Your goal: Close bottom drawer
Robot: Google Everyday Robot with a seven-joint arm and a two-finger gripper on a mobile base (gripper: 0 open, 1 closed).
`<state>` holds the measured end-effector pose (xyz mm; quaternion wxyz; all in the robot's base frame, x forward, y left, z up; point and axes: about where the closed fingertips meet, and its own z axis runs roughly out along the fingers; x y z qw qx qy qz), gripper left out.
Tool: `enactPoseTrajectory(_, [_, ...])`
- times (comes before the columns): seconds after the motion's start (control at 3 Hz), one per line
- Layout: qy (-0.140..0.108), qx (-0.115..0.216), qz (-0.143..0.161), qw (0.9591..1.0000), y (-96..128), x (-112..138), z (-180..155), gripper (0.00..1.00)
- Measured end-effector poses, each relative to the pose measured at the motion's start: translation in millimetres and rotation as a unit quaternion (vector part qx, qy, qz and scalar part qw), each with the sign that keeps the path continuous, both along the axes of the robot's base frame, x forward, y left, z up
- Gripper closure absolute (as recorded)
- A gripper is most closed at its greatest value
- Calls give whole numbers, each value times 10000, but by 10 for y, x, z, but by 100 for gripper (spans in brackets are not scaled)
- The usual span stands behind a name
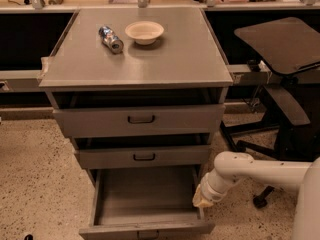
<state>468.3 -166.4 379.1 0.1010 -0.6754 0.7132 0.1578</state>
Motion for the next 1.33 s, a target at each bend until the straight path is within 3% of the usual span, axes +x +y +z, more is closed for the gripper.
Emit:
enactPoseTrajectory(0.33, [-81,-17,21,10000,-14,43,75,100])
enactPoseTrajectory(0.67, [135,139,208,9996,151,35,-286,100])
enactPoseTrajectory(1.0, [252,159,325,9990,404,-25,-1064,100])
enactPoseTrajectory(1.33, [249,152,326,9990,411,-34,-1075,100])
